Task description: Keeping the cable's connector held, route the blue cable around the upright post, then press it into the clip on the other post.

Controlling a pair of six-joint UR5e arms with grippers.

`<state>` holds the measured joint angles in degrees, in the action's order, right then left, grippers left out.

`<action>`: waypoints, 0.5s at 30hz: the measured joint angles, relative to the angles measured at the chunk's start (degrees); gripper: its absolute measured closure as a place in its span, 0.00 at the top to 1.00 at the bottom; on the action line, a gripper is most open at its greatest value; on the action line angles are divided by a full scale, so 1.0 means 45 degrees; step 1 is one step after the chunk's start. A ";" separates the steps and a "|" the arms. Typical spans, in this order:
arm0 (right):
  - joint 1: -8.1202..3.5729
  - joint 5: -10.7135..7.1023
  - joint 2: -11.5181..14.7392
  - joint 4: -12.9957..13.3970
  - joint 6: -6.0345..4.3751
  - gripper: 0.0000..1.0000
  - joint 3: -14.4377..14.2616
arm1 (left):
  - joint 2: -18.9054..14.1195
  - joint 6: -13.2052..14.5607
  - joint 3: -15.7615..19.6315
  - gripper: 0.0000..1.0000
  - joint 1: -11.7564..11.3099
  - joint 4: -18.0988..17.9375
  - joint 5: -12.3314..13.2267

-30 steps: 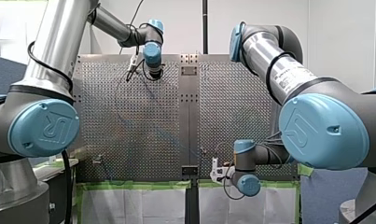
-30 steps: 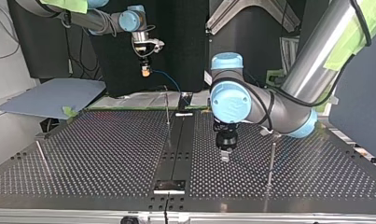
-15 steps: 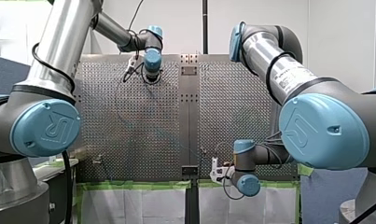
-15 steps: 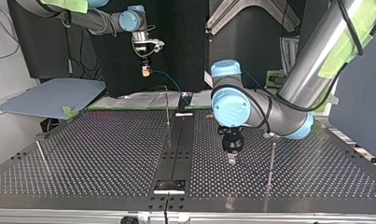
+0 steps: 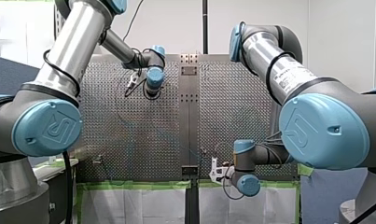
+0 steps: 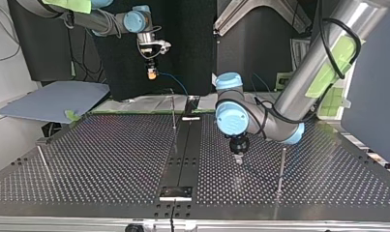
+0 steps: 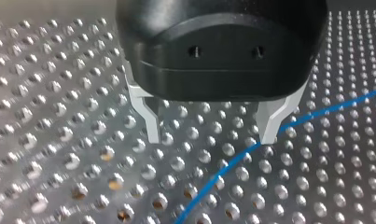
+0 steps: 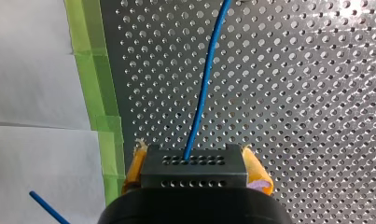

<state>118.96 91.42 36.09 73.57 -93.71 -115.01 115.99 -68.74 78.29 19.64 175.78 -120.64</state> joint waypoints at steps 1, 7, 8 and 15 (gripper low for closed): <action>0.0000 -0.0001 0.0001 0.0000 0.0000 0.00 0.0000 | 0.0024 0.0002 0.0000 0.98 -0.0034 -0.0068 -0.0041; 0.0001 -0.0001 0.0000 0.0012 0.0000 0.00 -0.0001 | 0.0065 0.0188 0.0000 0.98 -0.0231 -0.0264 -0.0281; 0.0000 -0.0002 0.0001 0.0012 -0.0001 0.00 0.0000 | 0.0066 0.0214 0.0000 0.98 -0.0255 -0.0278 -0.0282; 0.0015 -0.0004 0.0001 0.0004 0.0007 0.00 0.0004 | 0.0076 0.0338 -0.0001 0.98 -0.0330 -0.0310 -0.0093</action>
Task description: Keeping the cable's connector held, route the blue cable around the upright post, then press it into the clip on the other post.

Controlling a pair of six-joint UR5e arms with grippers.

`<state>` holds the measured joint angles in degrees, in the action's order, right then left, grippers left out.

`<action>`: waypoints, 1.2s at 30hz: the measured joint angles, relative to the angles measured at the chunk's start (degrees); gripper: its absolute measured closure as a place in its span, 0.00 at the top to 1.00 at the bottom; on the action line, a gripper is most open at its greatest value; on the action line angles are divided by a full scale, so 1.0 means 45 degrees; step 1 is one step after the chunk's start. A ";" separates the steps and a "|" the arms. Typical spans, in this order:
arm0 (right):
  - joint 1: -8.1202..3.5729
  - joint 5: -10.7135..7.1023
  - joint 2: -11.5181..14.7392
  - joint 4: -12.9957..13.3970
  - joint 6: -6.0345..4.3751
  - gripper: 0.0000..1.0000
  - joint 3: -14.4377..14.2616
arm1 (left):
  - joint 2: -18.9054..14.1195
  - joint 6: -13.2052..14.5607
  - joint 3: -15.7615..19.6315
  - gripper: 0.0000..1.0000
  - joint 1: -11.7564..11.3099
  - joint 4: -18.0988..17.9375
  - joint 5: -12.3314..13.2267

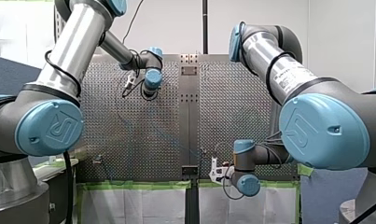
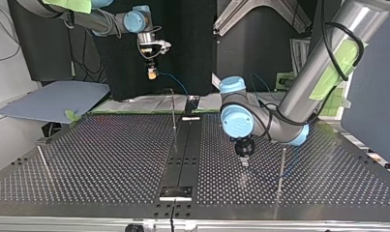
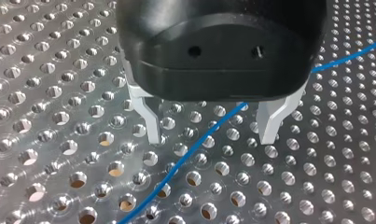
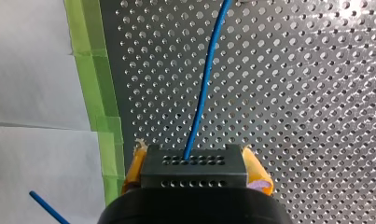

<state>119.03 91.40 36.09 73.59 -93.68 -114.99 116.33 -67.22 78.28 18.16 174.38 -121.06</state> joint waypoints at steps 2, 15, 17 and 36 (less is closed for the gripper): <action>0.0002 0.0001 0.0000 -0.0001 0.0005 0.00 -0.0001 | 0.0031 0.0049 0.0001 0.98 -0.0011 0.0002 0.0032; 0.0021 0.0003 0.0000 -0.0031 0.0008 0.00 -0.0004 | 0.0678 0.1028 -0.0004 0.98 0.0165 -0.0006 -0.0698; 0.0022 0.0003 0.0000 -0.0044 0.0019 0.00 -0.0004 | 0.0688 0.1164 -0.0005 0.98 0.0224 -0.0012 -0.0728; 0.0025 0.0003 0.0000 -0.0080 0.0032 0.00 -0.0005 | 0.1875 0.2795 -0.0002 0.98 0.0746 0.0150 -0.2021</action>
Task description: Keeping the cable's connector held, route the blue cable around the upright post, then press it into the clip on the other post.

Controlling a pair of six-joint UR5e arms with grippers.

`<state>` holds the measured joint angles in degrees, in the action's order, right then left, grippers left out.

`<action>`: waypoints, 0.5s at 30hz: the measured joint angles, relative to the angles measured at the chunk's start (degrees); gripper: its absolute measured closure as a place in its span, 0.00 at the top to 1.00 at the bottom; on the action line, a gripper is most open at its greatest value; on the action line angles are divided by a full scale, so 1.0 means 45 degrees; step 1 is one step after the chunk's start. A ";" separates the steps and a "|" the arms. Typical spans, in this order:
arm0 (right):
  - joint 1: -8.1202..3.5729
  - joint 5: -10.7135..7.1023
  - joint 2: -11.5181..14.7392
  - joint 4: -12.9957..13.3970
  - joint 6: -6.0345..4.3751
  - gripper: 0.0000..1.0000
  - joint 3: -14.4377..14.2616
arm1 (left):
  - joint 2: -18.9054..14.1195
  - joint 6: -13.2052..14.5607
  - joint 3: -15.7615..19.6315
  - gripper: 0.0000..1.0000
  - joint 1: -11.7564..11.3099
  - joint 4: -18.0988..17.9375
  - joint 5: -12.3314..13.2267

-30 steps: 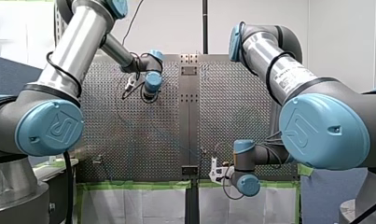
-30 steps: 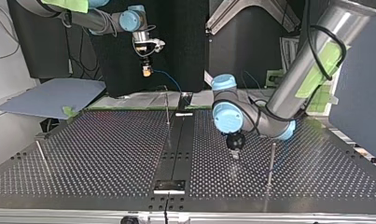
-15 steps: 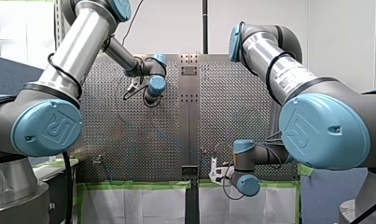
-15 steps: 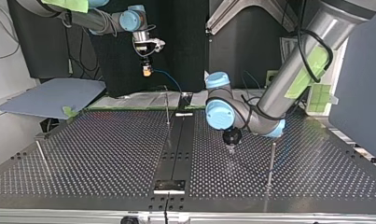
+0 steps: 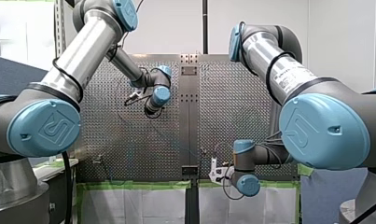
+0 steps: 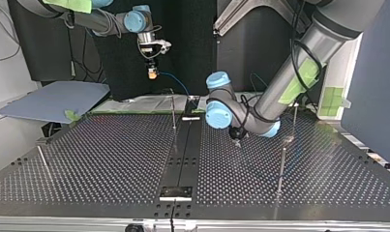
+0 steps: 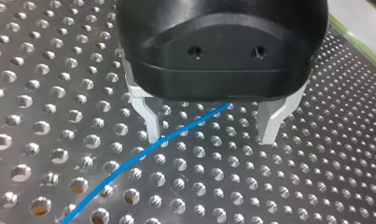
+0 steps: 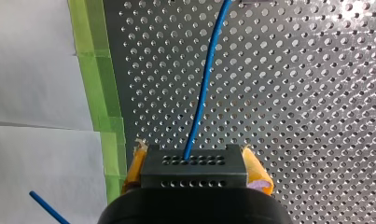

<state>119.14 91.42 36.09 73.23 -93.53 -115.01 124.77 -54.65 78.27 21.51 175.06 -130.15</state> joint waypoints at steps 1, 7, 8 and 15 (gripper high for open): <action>-0.0001 0.0000 0.0000 0.0001 -0.0001 0.00 0.0000 | 0.0006 0.0012 0.0000 0.98 0.0010 0.0002 0.0001; 0.0000 0.0001 0.0000 0.0000 0.0010 0.00 0.0000 | 0.0088 0.0036 0.0002 0.98 0.0061 0.0091 -0.0014; 0.0000 0.0000 0.0000 0.0000 0.0013 0.00 -0.0001 | 0.0138 0.0042 0.0003 0.98 0.0062 0.0133 -0.0034; 0.0000 -0.0001 0.0001 -0.0006 0.0017 0.00 0.0001 | 0.0895 -0.0049 0.0004 0.98 0.0171 0.0576 -0.0128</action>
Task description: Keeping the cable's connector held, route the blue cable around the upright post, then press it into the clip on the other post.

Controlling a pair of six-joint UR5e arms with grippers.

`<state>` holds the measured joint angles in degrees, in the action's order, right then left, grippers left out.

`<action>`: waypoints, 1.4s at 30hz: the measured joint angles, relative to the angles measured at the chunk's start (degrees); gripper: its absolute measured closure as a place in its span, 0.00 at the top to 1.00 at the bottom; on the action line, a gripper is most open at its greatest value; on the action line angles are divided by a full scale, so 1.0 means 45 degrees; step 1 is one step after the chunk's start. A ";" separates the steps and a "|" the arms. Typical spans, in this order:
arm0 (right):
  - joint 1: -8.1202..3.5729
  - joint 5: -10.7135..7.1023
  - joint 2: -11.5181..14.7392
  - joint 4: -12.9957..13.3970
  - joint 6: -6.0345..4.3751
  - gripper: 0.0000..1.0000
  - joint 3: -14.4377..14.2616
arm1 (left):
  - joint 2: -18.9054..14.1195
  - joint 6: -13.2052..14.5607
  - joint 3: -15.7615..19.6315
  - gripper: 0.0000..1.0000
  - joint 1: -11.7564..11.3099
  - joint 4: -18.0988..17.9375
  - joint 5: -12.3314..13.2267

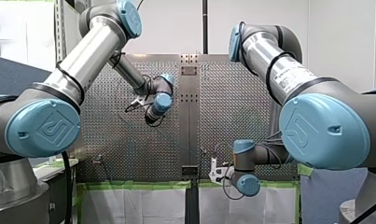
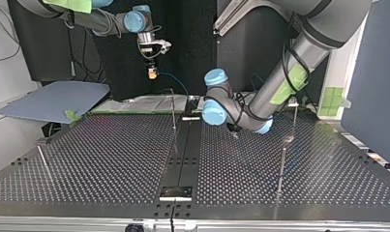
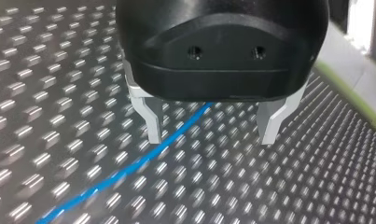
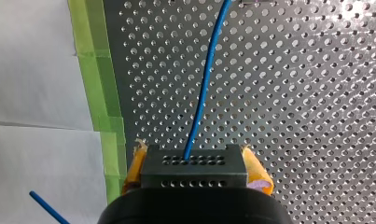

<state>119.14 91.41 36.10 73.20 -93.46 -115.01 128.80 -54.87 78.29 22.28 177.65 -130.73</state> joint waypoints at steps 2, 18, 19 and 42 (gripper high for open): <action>-0.0001 0.0001 0.0000 -0.0002 -0.0004 0.00 0.0001 | 0.0195 -0.0120 0.0000 0.98 0.0049 0.0024 0.0007; 0.0000 0.0001 0.0000 0.0043 -0.0017 0.00 0.0000 | 0.1362 -0.1492 0.0000 0.98 0.0102 -0.0110 0.0891; 0.0000 0.0001 -0.0001 0.0050 -0.0014 0.00 0.0001 | 0.1445 -0.1608 0.0000 0.98 0.0105 -0.0186 0.1006; 0.0000 -0.0334 0.0001 0.0195 0.0051 0.00 -0.0002 | 0.2383 -0.4621 0.0000 0.98 0.0646 -0.1456 0.4003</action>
<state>119.14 89.91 36.10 74.07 -93.23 -115.02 139.52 -75.66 78.29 25.19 171.09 -112.72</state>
